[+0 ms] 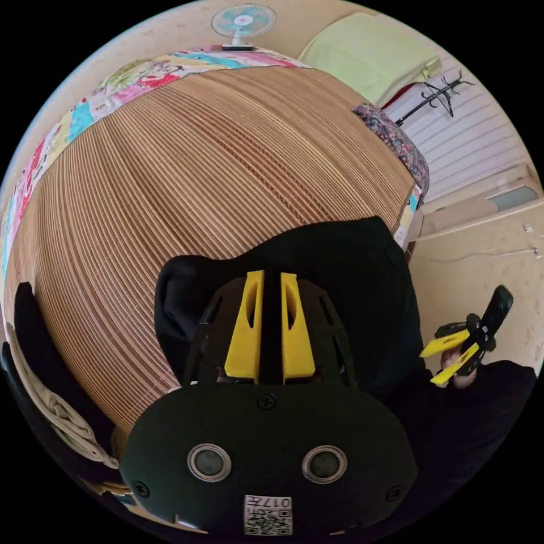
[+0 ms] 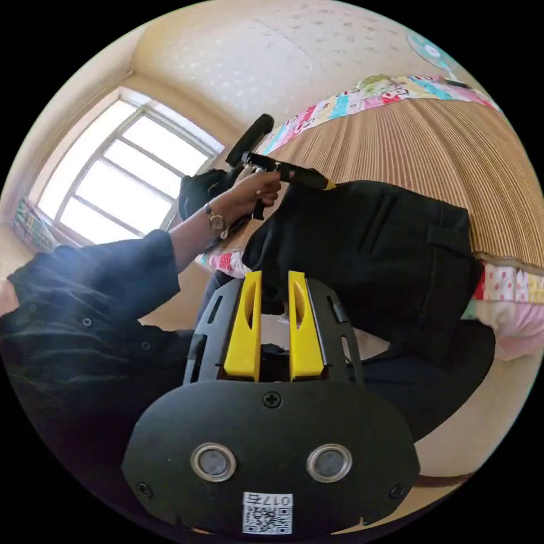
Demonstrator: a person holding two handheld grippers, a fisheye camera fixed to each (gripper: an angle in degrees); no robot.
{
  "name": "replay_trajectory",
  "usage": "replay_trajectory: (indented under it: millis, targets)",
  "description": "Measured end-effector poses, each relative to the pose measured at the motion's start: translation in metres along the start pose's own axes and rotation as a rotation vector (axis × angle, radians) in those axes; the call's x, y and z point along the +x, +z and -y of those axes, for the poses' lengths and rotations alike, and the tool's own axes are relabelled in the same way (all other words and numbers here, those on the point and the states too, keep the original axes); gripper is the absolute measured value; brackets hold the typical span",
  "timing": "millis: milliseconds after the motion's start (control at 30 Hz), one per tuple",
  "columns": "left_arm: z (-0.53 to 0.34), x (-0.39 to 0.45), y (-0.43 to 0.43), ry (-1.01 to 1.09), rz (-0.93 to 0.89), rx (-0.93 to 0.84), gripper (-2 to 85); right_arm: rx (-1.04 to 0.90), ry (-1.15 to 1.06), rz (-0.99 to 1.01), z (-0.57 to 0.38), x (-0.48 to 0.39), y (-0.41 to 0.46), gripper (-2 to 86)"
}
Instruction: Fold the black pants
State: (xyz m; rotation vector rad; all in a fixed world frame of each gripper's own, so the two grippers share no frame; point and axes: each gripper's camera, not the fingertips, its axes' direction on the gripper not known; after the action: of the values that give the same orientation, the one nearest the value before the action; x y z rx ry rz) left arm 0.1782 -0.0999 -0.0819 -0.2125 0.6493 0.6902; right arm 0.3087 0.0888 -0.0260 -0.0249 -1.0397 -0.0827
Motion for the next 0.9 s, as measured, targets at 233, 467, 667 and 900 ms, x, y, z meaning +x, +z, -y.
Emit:
replay_trajectory:
  millis: [233,467,667,900]
  targets:
    - [-0.031,0.075,-0.035,0.049,0.063,0.227,-0.5,0.179,0.411,0.285,0.034,0.116,-0.006,13.7]
    - [0.108,-0.007,0.016,0.058,0.211,-0.271,16.7,0.056,0.318,0.261,0.068,0.119,0.015,13.8]
    - [0.109,-0.043,0.046,0.016,0.035,-0.322,6.8,0.095,0.321,0.263,0.063,0.14,0.006,14.1]
    - [-0.017,0.083,-0.047,0.326,-0.289,0.111,4.1,0.244,0.342,0.406,0.046,0.193,-0.012,18.8]
